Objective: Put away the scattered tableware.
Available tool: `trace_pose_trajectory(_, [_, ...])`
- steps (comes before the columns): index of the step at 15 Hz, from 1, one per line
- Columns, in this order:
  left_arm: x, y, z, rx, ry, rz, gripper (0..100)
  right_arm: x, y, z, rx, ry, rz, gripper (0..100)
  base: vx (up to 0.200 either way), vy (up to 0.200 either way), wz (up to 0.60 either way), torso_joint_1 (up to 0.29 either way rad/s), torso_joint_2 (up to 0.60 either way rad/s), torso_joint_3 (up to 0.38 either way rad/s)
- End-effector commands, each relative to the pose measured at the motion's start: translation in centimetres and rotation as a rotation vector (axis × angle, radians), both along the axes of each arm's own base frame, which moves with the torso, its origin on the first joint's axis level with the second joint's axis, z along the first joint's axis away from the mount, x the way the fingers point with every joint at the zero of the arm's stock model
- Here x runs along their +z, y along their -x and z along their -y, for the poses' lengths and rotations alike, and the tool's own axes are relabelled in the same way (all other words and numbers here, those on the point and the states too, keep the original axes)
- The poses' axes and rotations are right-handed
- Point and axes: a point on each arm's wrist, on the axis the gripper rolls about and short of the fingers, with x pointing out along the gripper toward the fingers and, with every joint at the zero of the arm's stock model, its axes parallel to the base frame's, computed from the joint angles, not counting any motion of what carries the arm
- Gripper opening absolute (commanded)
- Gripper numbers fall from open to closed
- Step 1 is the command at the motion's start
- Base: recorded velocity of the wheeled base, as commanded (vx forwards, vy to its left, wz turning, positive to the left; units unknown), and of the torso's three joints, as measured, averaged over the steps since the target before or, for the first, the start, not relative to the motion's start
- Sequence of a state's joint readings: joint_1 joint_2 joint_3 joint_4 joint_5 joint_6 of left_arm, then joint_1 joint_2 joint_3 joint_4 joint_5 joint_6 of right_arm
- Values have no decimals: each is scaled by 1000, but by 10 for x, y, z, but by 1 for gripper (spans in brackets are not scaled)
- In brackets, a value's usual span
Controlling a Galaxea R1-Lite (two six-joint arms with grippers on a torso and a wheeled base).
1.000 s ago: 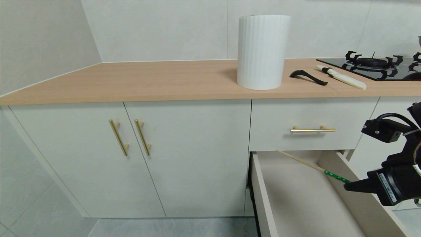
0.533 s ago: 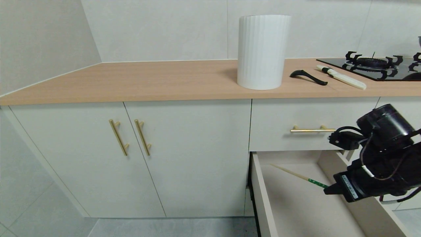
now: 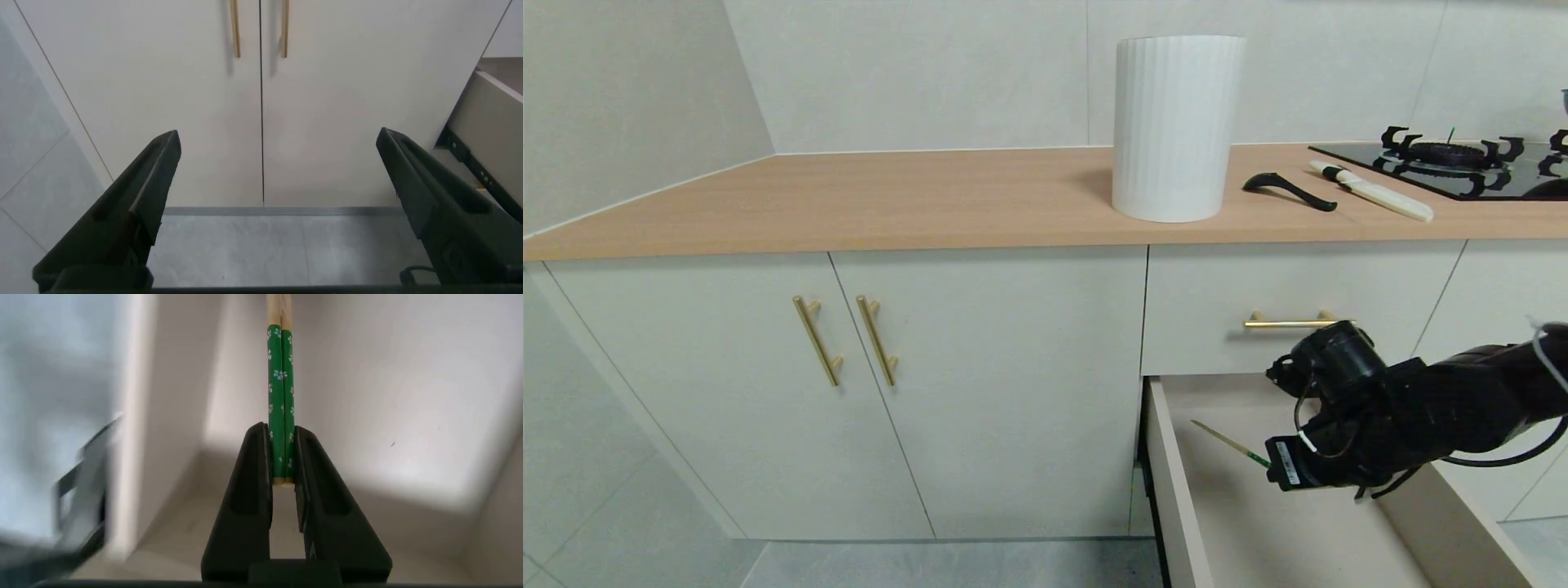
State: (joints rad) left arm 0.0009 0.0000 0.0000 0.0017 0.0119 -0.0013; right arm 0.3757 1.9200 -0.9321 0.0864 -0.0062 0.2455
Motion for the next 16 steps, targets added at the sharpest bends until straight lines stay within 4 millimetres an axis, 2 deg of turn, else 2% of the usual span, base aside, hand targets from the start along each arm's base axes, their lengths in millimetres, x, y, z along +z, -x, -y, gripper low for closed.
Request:
trace_pose_trajectory(1, [0, 0, 0, 1, 0, -1, 100, -37, -8, -8, -30, 33, -76, 0, 0, 0, 0, 0, 0, 0])
trace_pose_trajectory(7, [0, 0, 0, 1, 0, -1, 100, -64, -5, -21, 9, 71, -150, 0, 0, 0, 0, 0, 0, 0])
trace_pose_trajectory(11, [0, 0, 0, 1, 0, -1, 100, -105, -1, -36, 48, 137, -237, 0, 0, 0, 0, 0, 0, 0])
trace_pose_trajectory(16, [0, 0, 0, 1, 0, -1, 100, -108, -3, -36, 39, 155, -222, 0, 0, 0, 0, 0, 0, 0])
